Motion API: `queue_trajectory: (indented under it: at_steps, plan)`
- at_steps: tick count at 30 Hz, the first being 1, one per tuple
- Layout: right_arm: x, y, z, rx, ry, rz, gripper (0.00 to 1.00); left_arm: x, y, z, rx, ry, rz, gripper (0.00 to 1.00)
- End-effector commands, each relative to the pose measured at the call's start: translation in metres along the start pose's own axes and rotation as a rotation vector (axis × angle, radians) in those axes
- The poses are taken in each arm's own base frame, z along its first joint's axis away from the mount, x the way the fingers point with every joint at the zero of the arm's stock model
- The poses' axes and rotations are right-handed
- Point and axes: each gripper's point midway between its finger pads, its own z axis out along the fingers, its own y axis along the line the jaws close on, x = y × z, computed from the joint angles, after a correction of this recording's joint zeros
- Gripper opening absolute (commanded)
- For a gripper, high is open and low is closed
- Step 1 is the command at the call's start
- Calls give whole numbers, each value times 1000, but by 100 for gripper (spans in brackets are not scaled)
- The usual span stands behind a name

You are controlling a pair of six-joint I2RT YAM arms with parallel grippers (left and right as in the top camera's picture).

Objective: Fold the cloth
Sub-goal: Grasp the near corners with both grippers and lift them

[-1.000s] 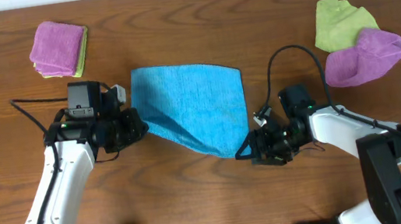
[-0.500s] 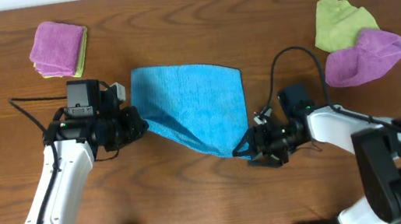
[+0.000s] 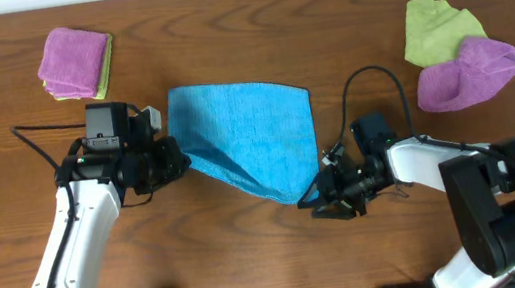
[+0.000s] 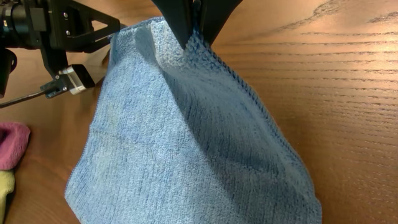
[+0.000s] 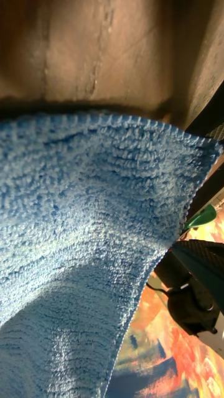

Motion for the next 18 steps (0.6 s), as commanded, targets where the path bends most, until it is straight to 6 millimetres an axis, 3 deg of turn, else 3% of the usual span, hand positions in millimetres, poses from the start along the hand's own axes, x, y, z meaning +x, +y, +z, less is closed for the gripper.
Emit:
queue_trajectory:
  at_steps: [1, 12, 18]
  plan:
    - [-16, -69, 0, 285, -116, 84, 48, -8, -5, -5, 15, -16, 6, 6]
    - [-31, -74, -17, 249, -174, 149, 49, -8, -5, -5, 15, -16, 14, 6]
    - [-30, -72, -15, 245, -167, 143, 47, -9, -5, -5, 16, -21, 17, 6]
